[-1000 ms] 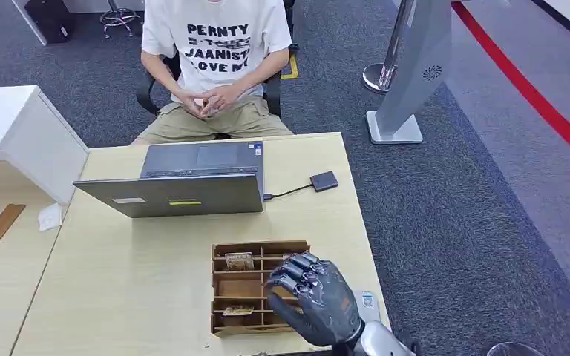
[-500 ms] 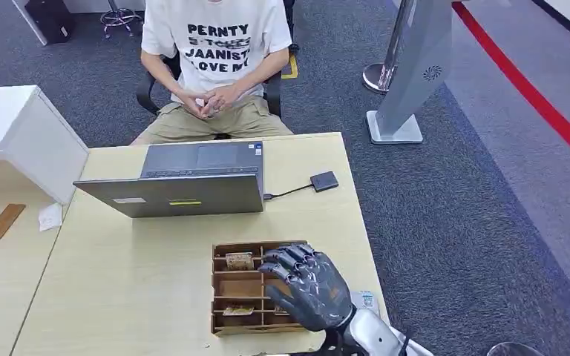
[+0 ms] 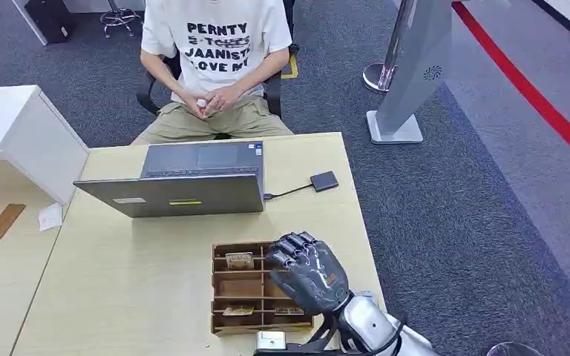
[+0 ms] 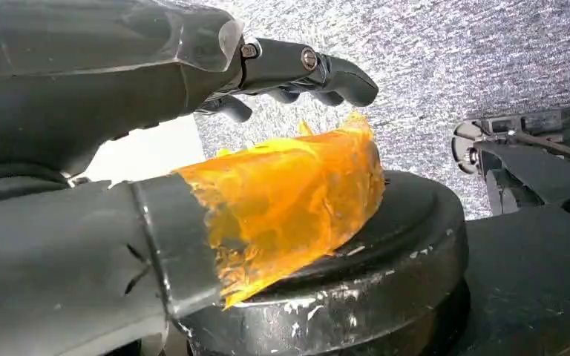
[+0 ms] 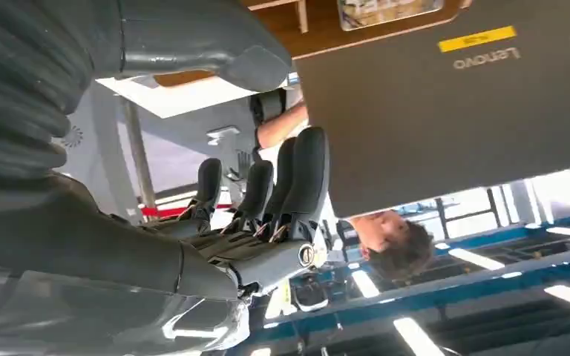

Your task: Pass the card to the sensor for recognition and then transmit it.

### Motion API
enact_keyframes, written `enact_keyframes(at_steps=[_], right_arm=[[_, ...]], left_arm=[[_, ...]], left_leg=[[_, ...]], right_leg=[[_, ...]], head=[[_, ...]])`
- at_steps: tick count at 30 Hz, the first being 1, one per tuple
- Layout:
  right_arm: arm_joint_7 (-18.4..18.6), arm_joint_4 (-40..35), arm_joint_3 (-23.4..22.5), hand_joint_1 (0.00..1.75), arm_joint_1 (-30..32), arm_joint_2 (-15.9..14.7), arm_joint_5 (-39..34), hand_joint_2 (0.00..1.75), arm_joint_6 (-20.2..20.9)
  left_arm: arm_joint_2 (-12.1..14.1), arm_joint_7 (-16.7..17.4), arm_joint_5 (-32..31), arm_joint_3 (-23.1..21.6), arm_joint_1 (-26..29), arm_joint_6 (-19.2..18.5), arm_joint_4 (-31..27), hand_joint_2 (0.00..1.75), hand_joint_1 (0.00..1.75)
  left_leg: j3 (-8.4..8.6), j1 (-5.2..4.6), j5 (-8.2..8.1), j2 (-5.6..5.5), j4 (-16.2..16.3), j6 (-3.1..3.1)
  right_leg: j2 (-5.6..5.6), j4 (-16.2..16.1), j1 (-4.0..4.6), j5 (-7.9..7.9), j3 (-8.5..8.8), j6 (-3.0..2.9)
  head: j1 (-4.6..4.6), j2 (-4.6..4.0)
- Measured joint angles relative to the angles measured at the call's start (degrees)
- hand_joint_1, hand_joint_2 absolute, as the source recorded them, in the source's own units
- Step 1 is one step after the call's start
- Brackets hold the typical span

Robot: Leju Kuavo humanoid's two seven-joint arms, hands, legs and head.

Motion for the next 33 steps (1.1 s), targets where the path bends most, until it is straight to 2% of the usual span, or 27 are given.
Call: enact_keyframes(at_steps=[1, 3, 5, 7, 10, 11, 12, 14, 17, 18, 21, 26, 27, 30, 31, 33], right_arm=[[0.1, 0.2, -0.3, 0.96, 0.0, 0.1, 0.2, 1.75, 0.2], [0.2, 0.6, -0.9, 1.01, 0.0, 0.2, 0.5, 1.75, 0.3], [0.4, 1.0, -1.4, 0.91, 0.0, 0.2, 0.7, 1.75, 0.5], [0.6, 1.4, -2.0, 1.06, 0.1, 0.2, 1.0, 1.75, 0.6], [0.8, 1.9, -2.6, 0.98, 0.1, 0.2, 1.2, 1.75, 0.9], [0.8, 2.1, -2.8, 0.87, 0.2, 0.2, 1.4, 1.75, 1.0], [0.8, 2.2, -3.0, 0.93, 0.3, 0.2, 1.5, 1.75, 1.1], [0.8, 2.3, -3.4, 0.86, 0.6, 0.2, 1.6, 1.75, 1.2], [0.8, 2.4, -3.9, 0.87, 1.2, 0.2, 1.9, 1.75, 1.4], [0.8, 2.6, -4.0, 0.82, 1.3, 0.2, 2.0, 1.75, 1.4], [0.8, 2.6, -4.2, 0.91, 1.6, 0.2, 2.1, 1.75, 1.5], [0.7, 2.6, -4.7, 0.93, 2.2, 0.2, 2.2, 1.75, 1.6], [0.7, 2.6, -4.7, 0.82, 2.3, 0.2, 2.2, 1.75, 1.7], [0.7, 2.6, -4.8, 0.84, 2.4, 0.2, 2.2, 1.75, 1.7], [0.7, 2.6, -4.9, 0.93, 2.5, 0.2, 2.2, 1.75, 1.6], [0.7, 2.6, -5.2, 0.87, 2.6, 0.2, 2.2, 1.75, 1.6]], left_arm=[[0.0, 0.0, 0.0, -0.1, 0.0, 0.0, 0.0, 0.0, 0.0], [-0.1, 0.0, 0.0, -0.2, 0.0, 0.0, 0.0, 0.0, 0.0], [-0.1, 0.0, 0.1, -0.2, 0.0, 0.0, 0.0, 0.0, 0.0], [-0.1, 0.0, 0.2, -0.2, 0.0, 0.0, 0.0, 0.0, 0.0], [-0.1, 0.0, 0.4, -0.2, 0.0, 0.0, 0.0, 0.0, 0.0], [-0.1, 0.0, 0.5, -0.2, 0.0, 0.0, 0.0, 0.0, 0.0], [-0.1, 0.0, 0.6, -0.2, 0.0, 0.0, 0.0, 0.0, 0.0], [-0.1, 0.0, 0.7, -0.2, 0.0, 0.0, 0.0, 0.0, 0.0], [-0.1, 0.0, 0.9, -0.2, 0.0, 0.1, 0.0, 0.0, 0.0], [-0.1, 0.0, 1.0, -0.2, 0.0, 0.1, 0.0, 0.0, 0.0], [-0.1, 0.0, 1.0, -0.2, 0.0, 0.1, 0.0, 0.0, 0.0], [-0.1, 0.0, 1.1, -0.2, 0.0, 0.2, 0.0, 0.0, 0.0], [-0.1, 0.0, 1.1, -0.2, 0.0, 0.3, 0.0, 0.0, 0.0], [-0.1, 0.0, 1.1, -0.2, 0.0, 0.4, 0.0, 0.0, 0.0], [-0.1, 0.0, 1.2, -0.2, 0.0, 0.4, 0.0, 0.0, 0.0], [-0.1, 0.0, 1.2, -0.2, 0.0, 0.5, 0.0, 0.0, 0.0]], left_leg=[[0.0, 0.0, 0.0, 0.0, 0.0, 0.0], [0.0, 0.0, 0.0, 0.0, 0.0, 0.0], [0.01, 0.0, 0.0, 0.0, 0.0, 0.0], [0.01, 0.0, 0.0, 0.0, 0.0, 0.0], [0.02, 0.0, 0.0, 0.01, 0.0, 0.0], [0.02, 0.0, 0.0, 0.01, 0.0, 0.0], [0.02, 0.0, 0.0, 0.01, 0.0, 0.0], [0.02, 0.0, 0.0, 0.0, 0.0, 0.0], [0.02, 0.0, 0.0, 0.01, 0.0, 0.0], [0.02, 0.0, 0.0, 0.01, 0.0, 0.0], [0.02, 0.0, 0.0, 0.01, 0.0, 0.0], [0.02, 0.0, 0.0, 0.01, 0.0, 0.0], [0.02, 0.0, 0.0, 0.01, 0.0, 0.0], [0.02, 0.0, 0.0, 0.01, 0.0, 0.0], [0.02, 0.0, 0.0, 0.01, 0.0, 0.0], [0.02, 0.0, 0.0, 0.01, 0.0, 0.0]], right_leg=[[0.0, 0.0, 0.0, 0.0, 0.0, 0.0], [0.0, 0.0, 0.0, 0.0, 0.0, 0.0], [0.0, 0.0, 0.0, 0.0, 0.0, 0.0], [0.0, 0.0, 0.0, 0.0, 0.0, 0.0], [0.0, 0.0, 0.0, 0.0, 0.0, 0.0], [0.0, 0.0, 0.0, 0.0, 0.0, 0.0], [0.0, 0.0, 0.0, 0.0, 0.0, 0.0], [0.0, 0.0, 0.0, 0.0, 0.0, 0.0], [0.0, 0.0, 0.0, 0.0, 0.0, 0.0], [0.0, 0.0, 0.0, 0.0, 0.0, 0.0], [0.0, 0.0, 0.0, 0.0, -0.01, 0.0], [0.0, 0.0, 0.0, 0.0, 0.0, 0.0], [0.0, 0.0, 0.0, 0.0, 0.0, 0.0], [0.01, 0.0, 0.0, 0.0, 0.0, 0.0], [0.01, 0.0, 0.0, 0.0, 0.0, 0.0], [0.0, 0.0, 0.0, 0.0, 0.0, 0.0]], head=[[-0.02, 0.0], [-0.02, 0.0], [-0.02, 0.0], [0.0, 0.0], [0.0, 0.0], [0.0, 0.0], [0.0, 0.0], [0.0, 0.0], [0.0, 0.0], [0.0, 0.0], [0.0, 0.0], [0.0, 0.0], [0.0, 0.0], [0.0, 0.0], [0.0, 0.0], [0.0, 0.0]])
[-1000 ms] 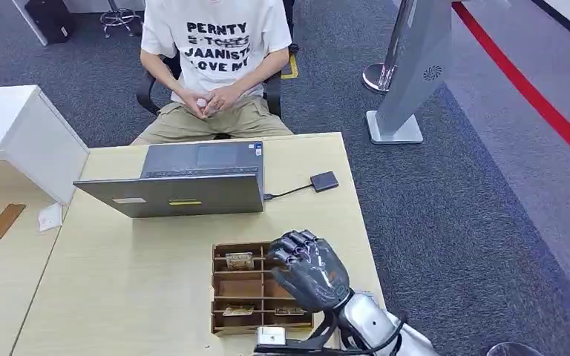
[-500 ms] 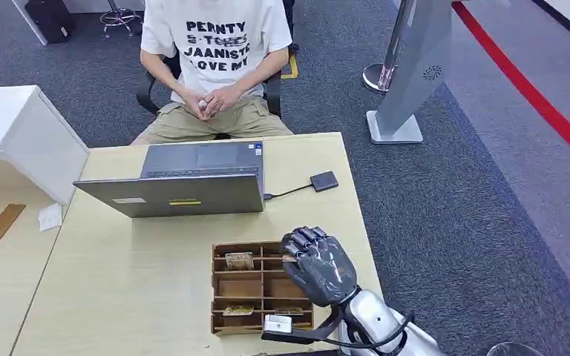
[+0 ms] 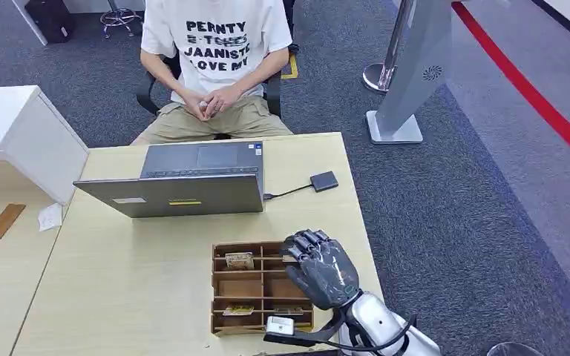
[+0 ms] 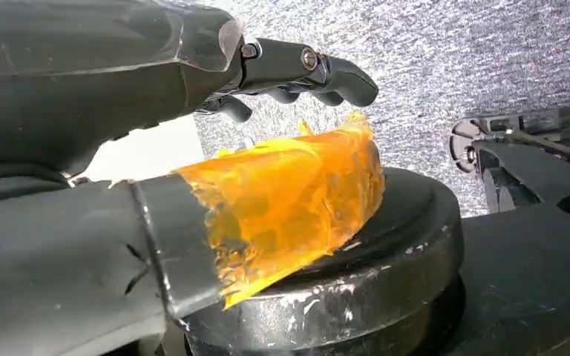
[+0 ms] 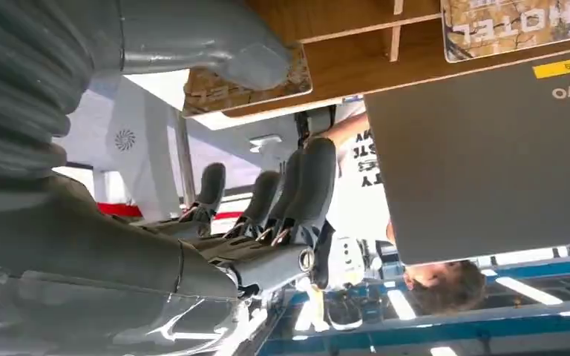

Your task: Pass the card to the sensor for recognition and then transmit it.

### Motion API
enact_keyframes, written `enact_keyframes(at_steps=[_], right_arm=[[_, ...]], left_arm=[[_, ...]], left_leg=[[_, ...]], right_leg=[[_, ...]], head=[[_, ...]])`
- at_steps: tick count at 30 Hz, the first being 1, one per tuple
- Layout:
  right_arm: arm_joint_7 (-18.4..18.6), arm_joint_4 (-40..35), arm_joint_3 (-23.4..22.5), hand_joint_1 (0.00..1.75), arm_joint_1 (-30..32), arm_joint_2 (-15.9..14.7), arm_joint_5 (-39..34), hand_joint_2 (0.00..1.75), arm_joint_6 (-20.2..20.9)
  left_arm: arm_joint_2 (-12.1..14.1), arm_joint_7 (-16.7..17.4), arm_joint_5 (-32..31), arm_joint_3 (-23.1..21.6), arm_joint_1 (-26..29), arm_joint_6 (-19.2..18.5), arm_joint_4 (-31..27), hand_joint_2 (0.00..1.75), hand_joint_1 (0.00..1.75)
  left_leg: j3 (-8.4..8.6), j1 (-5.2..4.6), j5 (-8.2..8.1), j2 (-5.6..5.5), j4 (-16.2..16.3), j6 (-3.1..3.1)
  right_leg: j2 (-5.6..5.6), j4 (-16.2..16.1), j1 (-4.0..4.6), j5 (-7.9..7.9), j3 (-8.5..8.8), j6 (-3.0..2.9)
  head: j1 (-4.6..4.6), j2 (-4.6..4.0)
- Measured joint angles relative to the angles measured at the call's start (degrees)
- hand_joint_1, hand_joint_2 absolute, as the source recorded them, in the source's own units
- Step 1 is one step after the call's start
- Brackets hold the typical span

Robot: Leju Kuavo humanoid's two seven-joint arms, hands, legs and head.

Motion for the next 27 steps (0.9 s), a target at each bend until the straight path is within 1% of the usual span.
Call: enact_keyframes(at_steps=[4, 5, 8, 9, 14, 15, 16, 17, 18, 19, 23, 24, 25, 26, 27], right_arm=[[-0.2, 0.0, -0.4, 0.87, 0.2, 0.0, 0.0, 1.75, 0.6], [-0.2, 0.0, -0.5, 0.96, 0.2, 0.0, 0.0, 1.75, 0.6], [-0.4, 0.0, -0.5, 0.93, 0.2, 0.0, 0.0, 1.75, 0.7], [-0.4, 0.0, -0.6, 0.96, 0.2, 0.0, 0.0, 1.75, 0.8], [-0.4, 0.0, -0.9, 0.84, 0.2, 0.0, 0.0, 1.75, 1.5], [-0.4, 0.0, -1.0, 0.73, 0.2, 0.0, 0.0, 1.75, 1.7], [-0.4, 0.0, -1.0, 0.72, 0.2, 0.0, 0.1, 1.75, 1.7], [-0.4, 0.0, -1.1, 0.82, 0.2, 0.0, 0.1, 1.75, 1.7], [-0.4, 0.0, -1.1, 0.86, 0.2, 0.0, 0.2, 1.75, 1.8], [-0.4, 0.0, -1.1, 0.79, 0.2, 0.0, 0.2, 1.75, 1.9], [-0.4, 0.2, -1.2, 0.75, 0.2, 0.0, 0.4, 1.75, 2.5], [-0.4, 0.2, -1.2, 0.86, 0.2, 0.0, 0.5, 1.75, 2.7], [-0.3, 0.3, -1.2, 1.03, 0.2, 0.0, 0.5, 1.75, 2.8], [-0.3, 0.4, -1.2, 1.03, 0.2, 0.0, 0.5, 1.75, 2.9], [-0.3, 0.4, -1.2, 1.52, 0.2, 0.0, 0.6, 1.75, 2.9]], left_arm=[[0.0, 0.0, 0.0, 0.0, 0.0, 0.0, 0.0, 0.0, 0.0], [0.0, 0.0, 0.0, 0.0, 0.0, 0.0, 0.0, 0.0, 0.0], [0.0, 0.0, 0.0, 0.0, 0.0, 0.0, 0.0, 0.0, 0.0], [0.0, 0.0, 0.0, 0.0, 0.0, 0.0, 0.0, 0.0, 0.0], [0.0, 0.0, 0.0, 0.0, 0.0, 0.0, 0.0, 0.0, 0.0], [0.0, 0.0, 0.0, 0.0, 0.0, 0.0, 0.0, 0.0, 0.0], [0.0, 0.0, 0.0, 0.0, 0.0, 0.0, 0.0, 0.0, 0.0], [0.0, 0.0, 0.0, 0.0, 0.0, 0.0, 0.0, 0.0, 0.0], [0.0, 0.0, 0.1, 0.0, 0.0, 0.0, 0.0, 0.0, 0.0], [0.0, 0.0, 0.1, 0.0, 0.0, 0.0, 0.0, 0.0, 0.0], [0.0, 0.0, 0.2, 0.0, 0.0, 0.0, 0.0, 0.0, 0.0], [0.0, 0.0, 0.2, 0.0, 0.0, 0.0, 0.0, 0.0, 0.0], [0.0, 0.0, 0.2, 0.0, 0.0, 0.0, 0.0, 0.0, 0.0], [0.0, 0.0, 0.3, 0.0, 0.0, -0.1, 0.0, 0.0, 0.0], [0.0, 0.0, 0.3, 0.0, 0.0, -0.1, 0.0, 0.0, 0.0]], left_leg=[[0.0, 0.0, 0.0, 0.0, 0.0, 0.0], [0.0, 0.0, 0.0, 0.0, 0.0, 0.0], [0.0, 0.0, 0.0, 0.0, 0.0, 0.0], [0.0, 0.0, 0.0, 0.0, 0.0, 0.0], [0.0, 0.0, 0.0, 0.0, 0.0, 0.0], [0.0, 0.0, 0.0, 0.0, 0.0, 0.0], [0.0, 0.0, 0.0, 0.0, 0.0, 0.0], [0.0, 0.0, 0.0, 0.0, 0.0, 0.0], [0.0, 0.0, 0.0, 0.0, 0.0, 0.0], [0.0, 0.0, 0.0, 0.0, 0.0, 0.0], [0.0, 0.0, 0.0, 0.0, 0.0, 0.0], [0.0, 0.0, 0.0, 0.0, 0.0, 0.0], [0.0, 0.0, 0.0, 0.0, 0.0, 0.0], [0.0, 0.0, 0.0, 0.0, 0.0, 0.0], [0.0, 0.0, 0.0, 0.0, 0.0, 0.0]], right_leg=[[0.0, 0.0, 0.0, 0.0, 0.0, 0.0], [0.0, 0.0, 0.0, 0.0, 0.0, 0.0], [0.0, 0.0, 0.0, 0.0, 0.0, 0.0], [0.0, 0.0, 0.0, 0.0, 0.0, 0.0], [0.0, 0.0, 0.0, 0.0, 0.0, 0.0], [0.0, 0.0, 0.0, 0.0, 0.0, 0.0], [0.0, 0.0, 0.0, 0.0, 0.0, 0.0], [0.0, 0.0, 0.0, 0.0, 0.0, 0.0], [0.0, 0.0, 0.0, 0.0, 0.0, 0.0], [0.0, 0.0, 0.0, 0.0, 0.0, 0.0], [0.0, 0.0, 0.0, 0.0, 0.0, 0.0], [0.0, 0.0, 0.0, 0.0, 0.0, 0.0], [0.0, 0.0, 0.0, 0.0, 0.0, 0.0], [0.0, 0.0, 0.0, 0.0, 0.0, 0.0], [0.0, 0.0, 0.0, 0.0, 0.0, 0.0]], head=[[0.0, 0.0], [0.0, 0.0], [0.0, 0.0], [0.0, 0.0], [0.0, 0.0], [0.0, 0.0], [0.0, 0.0], [0.0, 0.0], [0.0, 0.0], [0.0, 0.0], [-0.02, 0.0], [0.0, 0.0], [-0.02, 0.0], [0.0, 0.0], [-0.02, 0.0]])
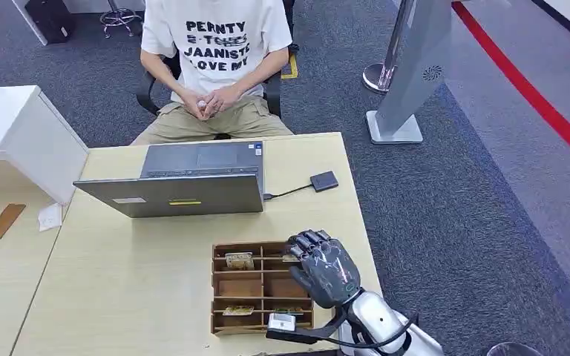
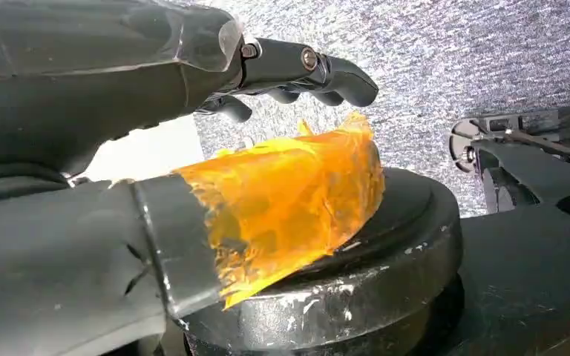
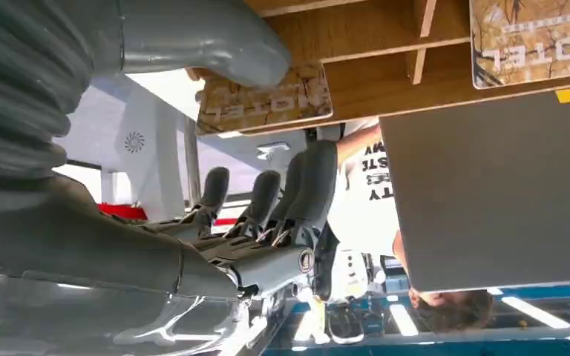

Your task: Pass the card to the sensor for recognition and then transmit it.

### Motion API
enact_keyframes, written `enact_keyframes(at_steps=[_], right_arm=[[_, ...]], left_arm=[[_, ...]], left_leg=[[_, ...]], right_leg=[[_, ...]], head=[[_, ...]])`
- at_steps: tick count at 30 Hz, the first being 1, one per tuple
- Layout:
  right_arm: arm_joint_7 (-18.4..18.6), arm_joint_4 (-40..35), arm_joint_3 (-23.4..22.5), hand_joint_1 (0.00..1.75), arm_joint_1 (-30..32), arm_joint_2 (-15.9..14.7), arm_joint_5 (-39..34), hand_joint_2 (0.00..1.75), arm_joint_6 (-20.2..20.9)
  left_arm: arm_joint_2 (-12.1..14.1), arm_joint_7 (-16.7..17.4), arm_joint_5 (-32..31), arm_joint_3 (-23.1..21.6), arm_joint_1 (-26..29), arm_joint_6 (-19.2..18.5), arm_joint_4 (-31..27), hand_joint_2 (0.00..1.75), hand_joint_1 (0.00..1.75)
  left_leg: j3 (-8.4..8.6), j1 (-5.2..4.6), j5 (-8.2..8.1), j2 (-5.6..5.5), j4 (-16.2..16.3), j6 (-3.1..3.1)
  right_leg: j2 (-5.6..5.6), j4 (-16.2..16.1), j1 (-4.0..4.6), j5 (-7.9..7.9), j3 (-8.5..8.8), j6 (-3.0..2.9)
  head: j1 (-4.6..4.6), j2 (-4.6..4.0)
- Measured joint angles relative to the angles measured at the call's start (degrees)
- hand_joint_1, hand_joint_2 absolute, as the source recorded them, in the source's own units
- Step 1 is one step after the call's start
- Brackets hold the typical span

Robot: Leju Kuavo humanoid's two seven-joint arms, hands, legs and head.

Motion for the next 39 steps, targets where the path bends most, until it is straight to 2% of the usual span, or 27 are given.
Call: enact_keyframes(at_steps=[2, 3, 9, 26, 32, 36, 39], right_arm=[[0.1, 0.1, 0.0, 1.59, 0.0, 0.0, 0.0, 1.75, 0.1], [0.1, 0.1, 0.0, 1.69, 0.0, 0.0, 0.0, 1.75, 0.1], [0.3, 0.1, -0.1, 1.75, -0.1, 0.0, 0.0, 1.75, 0.5], [-0.1, -0.2, -0.4, 1.75, 0.1, 0.0, -0.9, 1.75, 0.0], [-4.9, -4.3, -2.3, 1.75, 2.4, 0.0, -9.2, 1.75, -3.1], [-11.7, -10.3, -4.7, 1.75, 5.5, 0.8, -18.7, 1.75, -7.6], [-15.8, -15.5, -6.5, 1.75, 7.9, 1.9, -26.3, 1.75, -9.0]], left_arm=[[0.0, 0.0, 0.0, 0.0, 0.0, 0.0, 0.0, 0.0, 0.0], [0.0, 0.0, 0.0, 0.0, 0.0, 0.0, 0.0, 0.0, 0.0], [0.0, 0.0, 0.0, 0.0, 0.0, 0.0, 0.0, 0.0, 0.0], [0.0, -0.1, 0.5, 0.0, 0.0, 0.0, 0.0, 0.0, 0.0], [0.0, -0.3, 0.8, 0.0, 0.0, 0.1, 0.0, 0.0, 0.0], [0.0, -0.6, 1.1, 0.0, 0.1, 0.2, 0.0, 0.0, 0.0], [0.0, -0.6, 1.3, 0.0, 0.1, 0.5, 0.0, 0.0, 0.0]], left_leg=[[0.0, 0.0, 0.0, 0.0, 0.0, 0.0], [0.0, 0.0, 0.0, 0.0, 0.0, 0.0], [0.0, 0.0, 0.0, -0.01, 0.0, 0.0], [0.01, 0.0, 0.0, 0.0, 0.0, 0.0], [0.01, 0.0, 0.0, -0.01, 0.0, 0.0], [0.01, 0.0, -0.01, -0.01, 0.0, 0.0], [0.0, 0.0, -0.01, -0.01, 0.0, 0.0]], right_leg=[[0.0, 0.0, 0.0, 0.0, 0.0, 0.0], [0.0, 0.0, 0.0, 0.0, 0.0, 0.0], [0.0, 0.0, 0.0, 0.0, 0.01, 0.0], [0.0, 0.0, 0.0, 0.0, 0.01, 0.0], [0.0, 0.0, 0.0, 0.0, 0.01, 0.0], [-0.01, 0.0, 0.0, 0.0, 0.0, 0.0], [-0.01, 0.0, 0.0, -0.01, 0.01, 0.0]], head=[[0.02, 0.0], [0.02, 0.0], [0.02, 0.0], [0.02, 0.0], [0.0, 0.0], [0.02, 0.0], [0.02, 0.0]])
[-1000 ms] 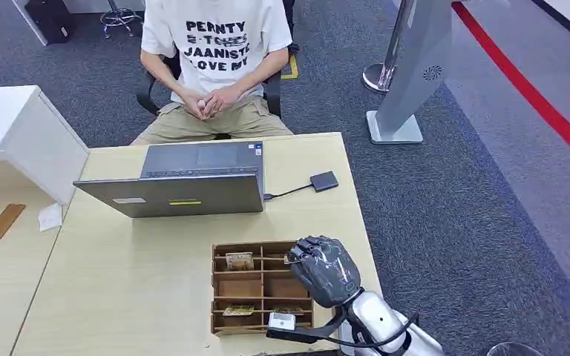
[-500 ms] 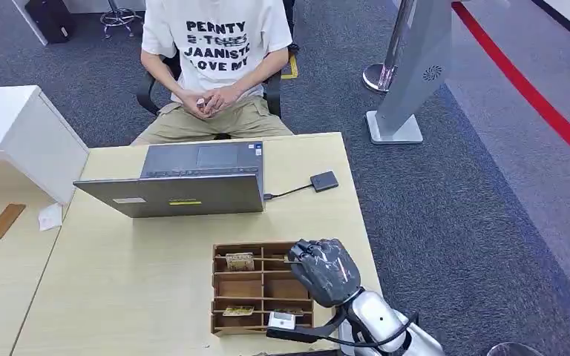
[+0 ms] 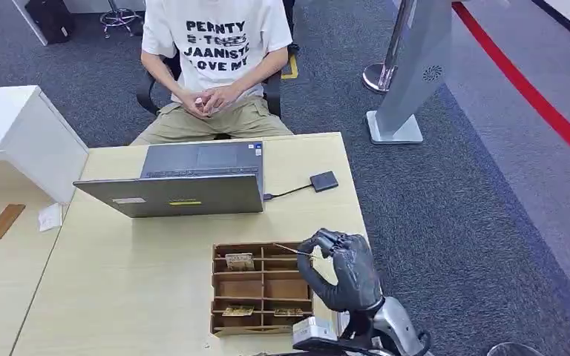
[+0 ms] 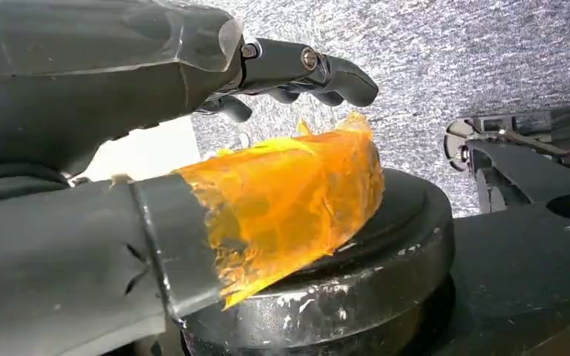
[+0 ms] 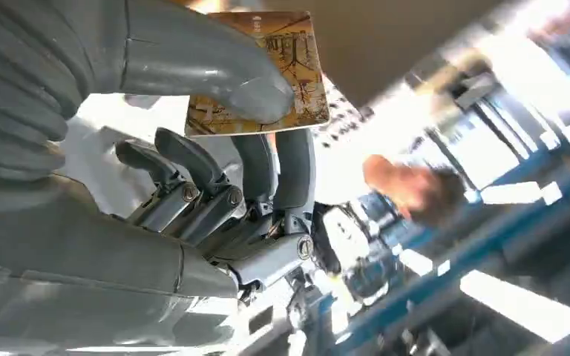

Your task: Pass the card to the sensor for recognition and then transmit it.

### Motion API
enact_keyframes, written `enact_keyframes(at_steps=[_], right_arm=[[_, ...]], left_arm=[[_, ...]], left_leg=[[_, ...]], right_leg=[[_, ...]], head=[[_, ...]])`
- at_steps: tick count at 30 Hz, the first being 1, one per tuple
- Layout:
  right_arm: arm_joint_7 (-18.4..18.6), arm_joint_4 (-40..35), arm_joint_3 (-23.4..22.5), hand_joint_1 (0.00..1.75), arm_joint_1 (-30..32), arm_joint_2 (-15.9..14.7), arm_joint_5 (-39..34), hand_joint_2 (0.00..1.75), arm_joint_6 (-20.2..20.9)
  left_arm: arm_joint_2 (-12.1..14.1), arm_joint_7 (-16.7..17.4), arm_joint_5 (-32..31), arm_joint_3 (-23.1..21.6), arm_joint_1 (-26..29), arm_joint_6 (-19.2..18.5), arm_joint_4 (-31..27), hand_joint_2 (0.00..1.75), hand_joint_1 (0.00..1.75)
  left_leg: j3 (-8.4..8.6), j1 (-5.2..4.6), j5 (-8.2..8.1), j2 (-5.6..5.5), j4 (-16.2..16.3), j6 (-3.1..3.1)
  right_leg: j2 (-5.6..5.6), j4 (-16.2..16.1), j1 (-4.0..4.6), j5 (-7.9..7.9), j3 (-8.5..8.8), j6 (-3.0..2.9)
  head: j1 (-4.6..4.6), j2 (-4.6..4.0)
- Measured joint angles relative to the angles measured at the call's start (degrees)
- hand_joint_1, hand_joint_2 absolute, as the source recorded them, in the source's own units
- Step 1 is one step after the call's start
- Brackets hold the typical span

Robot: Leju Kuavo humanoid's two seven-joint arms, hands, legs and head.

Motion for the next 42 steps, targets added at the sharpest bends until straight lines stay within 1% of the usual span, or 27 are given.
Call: enact_keyframes(at_steps=[4, 6, 8, 9, 12, 17, 22, 28, 33, 36, 38, 42], right_arm=[[-5.6, -6.8, -2.5, 1.75, 2.9, 1.2, -13.2, 1.75, 0.7], [-7.6, -10.1, -3.7, 1.75, 4.1, 1.6, -20.8, 1.75, 2.6], [-9.0, -12.7, -4.9, 1.75, 4.9, 1.8, -26.1, 1.75, 4.9], [-9.4, -13.8, -5.5, 1.75, 5.3, 1.9, -28.3, 1.75, 5.9], [-9.7, -16.0, -6.9, 1.75, 6.0, 2.1, -30.0, 1.75, 7.0], [-9.8, -16.9, -8.1, 1.75, 6.5, 2.4, -29.5, 1.75, 7.7], [-9.6, -16.9, -8.3, 1.75, 6.5, 2.8, -28.2, 1.75, 7.9], [-7.5, -16.2, -8.3, 1.75, 5.1, 2.9, -22.1, 1.75, 7.4], [-4.0, -14.4, -7.3, 1.75, 0.7, 2.9, -15.4, 1.75, 5.9], [-1.8, -13.1, -6.4, 1.75, -2.8, 2.9, -12.9, 1.75, 5.8], [0.1, -11.9, -5.8, 1.75, -5.7, 2.9, -11.4, 1.75, 6.3], [5.0, -8.6, -4.8, 1.75, -12.5, 3.6, -6.7, 1.75, 8.4]], left_arm=[[0.0, 0.0, 0.3, 0.0, 0.0, 0.2, 0.0, 0.0, 0.0], [0.0, 0.0, 0.5, 0.1, 0.1, 0.3, 0.0, 0.0, 0.0], [0.0, 0.0, 0.5, 0.1, 0.1, 0.3, 0.0, 0.0, 0.0], [0.0, 0.0, 0.5, 0.1, 0.1, 0.3, 0.0, 0.0, 0.0], [0.0, 0.0, 0.6, 0.2, 0.1, 0.4, 0.0, 0.0, 0.0], [0.0, 0.0, 0.6, 0.5, 0.0, 0.5, 0.0, 0.0, 0.0], [-0.1, 0.0, 0.4, 0.5, 0.0, 0.5, 0.0, 0.0, 0.0], [-0.1, 0.0, -0.3, 0.5, 0.0, 0.5, 0.0, 0.0, 0.0], [-0.1, 0.0, -1.4, 0.4, 0.0, 0.0, 0.0, 0.0, 0.0], [-0.1, -0.1, -2.2, 0.3, 0.0, -0.2, 0.0, 0.0, 0.0], [0.0, -0.1, -2.9, -0.2, 0.0, -0.3, 0.0, 0.0, 0.0], [0.0, 0.0, -4.4, -1.2, -0.2, -0.7, 0.0, 0.0, 0.0]], left_leg=[[0.0, 0.0, 0.0, 0.0, 0.0, 0.0], [0.01, 0.0, 0.0, 0.01, 0.0, 0.0], [0.01, 0.0, 0.0, 0.01, 0.0, 0.0], [0.01, -0.01, 0.0, 0.01, 0.0, 0.0], [0.02, -0.01, 0.0, 0.01, 0.0, 0.0], [0.02, 0.0, 0.0, 0.01, 0.0, 0.0], [0.02, 0.0, 0.01, 0.01, 0.0, 0.0], [0.01, 0.0, 0.02, 0.02, 0.0, -0.01], [0.04, 0.0, 0.03, 0.03, 0.0, -0.02], [0.05, 0.0, 0.04, 0.02, 0.0, -0.02], [0.05, 0.0, 0.05, 0.04, 0.0, -0.04], [0.06, 0.0, 0.12, 0.04, 0.0, -0.01]], right_leg=[[0.0, 0.0, 0.0, 0.0, 0.01, 0.0], [0.0, 0.0, -0.01, 0.01, 0.01, 0.0], [0.0, 0.0, -0.01, 0.01, 0.02, 0.0], [0.0, 0.0, -0.01, 0.01, 0.02, 0.0], [0.0, 0.0, -0.01, 0.01, 0.02, 0.0], [0.0, 0.0, 0.0, 0.01, 0.02, 0.0], [0.0, 0.0, 0.0, 0.01, 0.02, 0.0], [0.01, 0.0, -0.01, 0.01, 0.04, 0.0], [0.01, 0.0, -0.01, 0.03, 0.06, -0.01], [0.01, 0.0, -0.01, 0.05, 0.08, 0.0], [0.02, 0.0, -0.01, 0.09, 0.07, -0.04], [0.03, 0.0, 0.0, 0.13, 0.07, -0.06]], head=[[0.0, 0.0], [0.0, 0.0], [0.0, 0.0], [0.0, 0.0], [0.0, 0.0], [0.0, 0.0], [0.0, 0.0], [0.0, 0.0], [0.0, 0.0], [0.0, 0.0], [-0.02, 0.0], [0.0, 0.0]])
